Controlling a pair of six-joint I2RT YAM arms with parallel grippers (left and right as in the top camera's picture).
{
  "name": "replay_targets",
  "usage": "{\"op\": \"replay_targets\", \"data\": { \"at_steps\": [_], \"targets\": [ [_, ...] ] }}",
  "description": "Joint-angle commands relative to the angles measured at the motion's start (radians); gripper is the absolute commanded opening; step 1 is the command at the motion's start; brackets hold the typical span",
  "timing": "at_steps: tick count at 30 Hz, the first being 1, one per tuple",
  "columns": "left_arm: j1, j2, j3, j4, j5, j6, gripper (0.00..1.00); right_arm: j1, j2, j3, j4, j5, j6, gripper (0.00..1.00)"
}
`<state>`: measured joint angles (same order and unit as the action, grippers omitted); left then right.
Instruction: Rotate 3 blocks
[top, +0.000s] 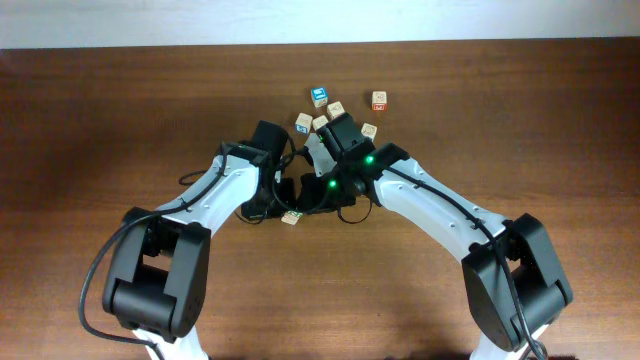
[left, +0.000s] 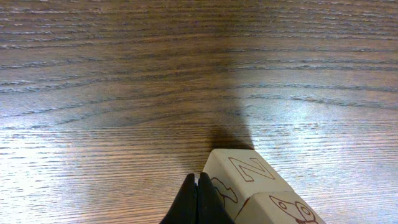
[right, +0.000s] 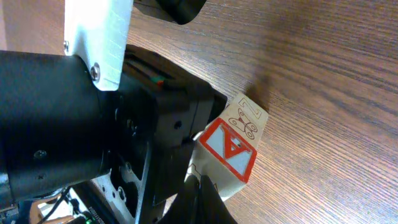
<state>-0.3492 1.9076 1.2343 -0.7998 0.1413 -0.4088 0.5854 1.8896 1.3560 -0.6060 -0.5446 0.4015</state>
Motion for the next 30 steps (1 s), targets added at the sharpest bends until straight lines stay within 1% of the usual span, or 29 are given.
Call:
{"op": "replay_targets", "data": {
  "at_steps": [1,3,6,10,14,21,24,25,26,27,28,29,30],
  "targets": [
    [-0.024,0.011,0.009,0.006,0.106,-0.006,0.0,0.024,0.013,-0.008,0.0,0.005,0.008,0.04],
    [-0.019,0.011,0.009,0.005,0.068,-0.006,0.0,0.024,0.013,-0.008,0.002,0.019,0.019,0.04],
    [0.027,0.011,0.009,-0.001,0.017,-0.01,0.0,0.024,0.014,-0.008,0.016,0.04,0.04,0.04],
    [0.156,0.011,0.009,-0.002,0.014,-0.01,0.0,0.025,0.014,-0.008,0.019,0.06,0.05,0.04],
    [0.238,0.011,0.009,-0.001,0.002,-0.01,0.0,0.025,0.014,-0.008,0.053,0.06,0.049,0.04],
    [0.277,0.011,0.01,0.007,-0.034,-0.01,0.0,0.025,0.014,0.001,0.064,0.056,0.049,0.04],
    [0.277,0.01,0.08,-0.016,-0.035,0.001,0.0,0.005,-0.007,0.064,0.031,0.06,0.026,0.06],
    [0.277,0.008,0.133,-0.047,-0.048,0.014,0.0,-0.011,-0.018,0.09,-0.001,0.068,0.014,0.11],
    [0.277,0.001,0.198,-0.093,-0.084,0.014,0.0,-0.038,-0.036,0.13,-0.051,0.078,-0.01,0.19],
    [0.277,-0.014,0.261,-0.137,-0.113,0.025,0.0,-0.08,-0.067,0.188,-0.129,0.088,-0.055,0.25],
    [0.277,-0.053,0.378,-0.202,-0.124,0.077,0.0,-0.117,-0.098,0.234,-0.189,0.103,-0.084,0.38],
    [0.277,-0.08,0.435,-0.233,-0.123,0.111,0.0,-0.147,-0.129,0.275,-0.249,0.127,-0.111,0.44],
    [0.275,-0.141,0.533,-0.289,-0.124,0.191,0.0,-0.184,-0.177,0.329,-0.348,0.2,-0.118,0.54]
  ]
}}
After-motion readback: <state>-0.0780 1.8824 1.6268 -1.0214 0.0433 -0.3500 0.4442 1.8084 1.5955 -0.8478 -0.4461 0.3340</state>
